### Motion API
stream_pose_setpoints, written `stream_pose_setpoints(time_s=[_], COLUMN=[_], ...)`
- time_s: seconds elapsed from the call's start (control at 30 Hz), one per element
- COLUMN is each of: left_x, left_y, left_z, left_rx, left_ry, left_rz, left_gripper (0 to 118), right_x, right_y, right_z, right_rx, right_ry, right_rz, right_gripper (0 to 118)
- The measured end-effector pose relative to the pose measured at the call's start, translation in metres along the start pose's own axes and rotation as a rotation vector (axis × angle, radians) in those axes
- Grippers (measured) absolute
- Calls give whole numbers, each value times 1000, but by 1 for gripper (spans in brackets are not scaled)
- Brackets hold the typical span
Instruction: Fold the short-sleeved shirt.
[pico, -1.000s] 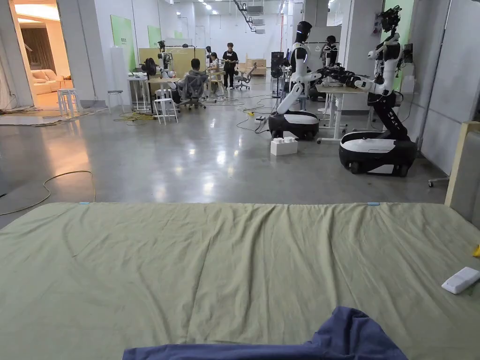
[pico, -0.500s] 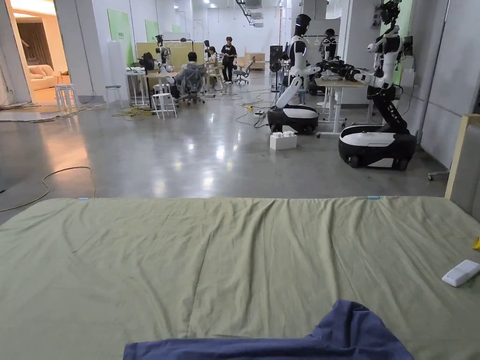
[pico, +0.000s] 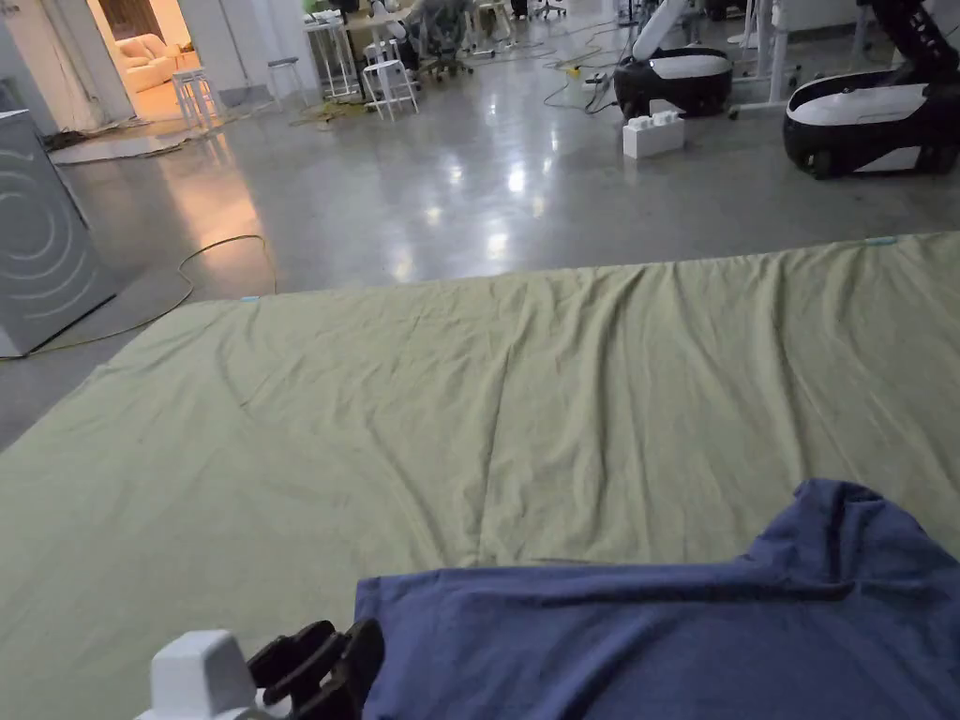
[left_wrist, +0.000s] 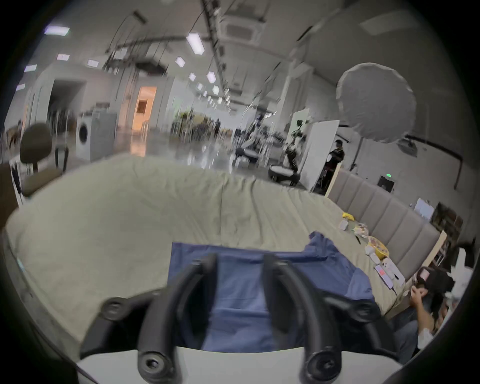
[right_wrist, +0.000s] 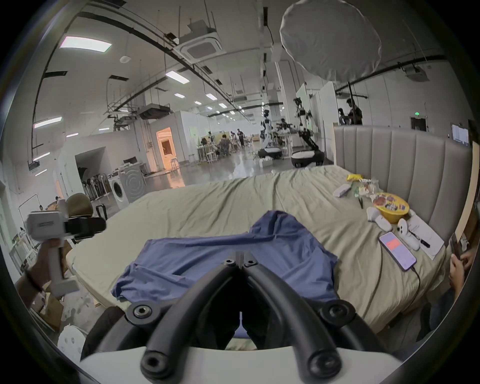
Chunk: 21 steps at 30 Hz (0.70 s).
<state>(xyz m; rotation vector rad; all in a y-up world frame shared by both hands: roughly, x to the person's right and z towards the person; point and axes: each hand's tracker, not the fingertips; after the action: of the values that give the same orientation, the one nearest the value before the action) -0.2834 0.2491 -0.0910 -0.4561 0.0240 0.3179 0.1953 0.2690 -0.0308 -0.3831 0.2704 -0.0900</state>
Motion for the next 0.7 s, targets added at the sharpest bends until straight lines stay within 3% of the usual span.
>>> stream_pose_setpoints(time_s=[0.1,0.23,0.3,0.43,0.5,0.57,0.6,0.63,0.7], left_x=[-36,-62,-71,-88,-88,-77,-73,-69,-63], left_y=[5,6,5,2,-8,-8,-8,-7,-11], left_z=[-82,-170,-200,-240,-252,-250,-249,-249,-256], left_rx=[-134,-292,-340,-384,-469,-435,-437,-440,-480], left_ry=[3,186,220,302,283,300,299,275,275], left_rz=[50,-62,-105,-61,-64,-154,-178,-198,-213], left_gripper=[56,56,56,55,47,38,17,8,6], right_x=[12,29,35,44,47,46,47,48,52], right_y=[-10,-25,-27,-33,-35,-34,-34,-34,-29], right_z=[-14,-30,-35,-45,-52,-56,-59,-63,-74], right_rx=[-73,-155,-177,-227,-246,-260,-264,-271,-286], right_ry=[-22,-49,-59,-97,-93,-82,-68,-55,-31], right_rz=[-9,-92,-102,-95,-106,-104,-98,-93,-76], right_gripper=[0,0,0,0,0,0,0,0,0])
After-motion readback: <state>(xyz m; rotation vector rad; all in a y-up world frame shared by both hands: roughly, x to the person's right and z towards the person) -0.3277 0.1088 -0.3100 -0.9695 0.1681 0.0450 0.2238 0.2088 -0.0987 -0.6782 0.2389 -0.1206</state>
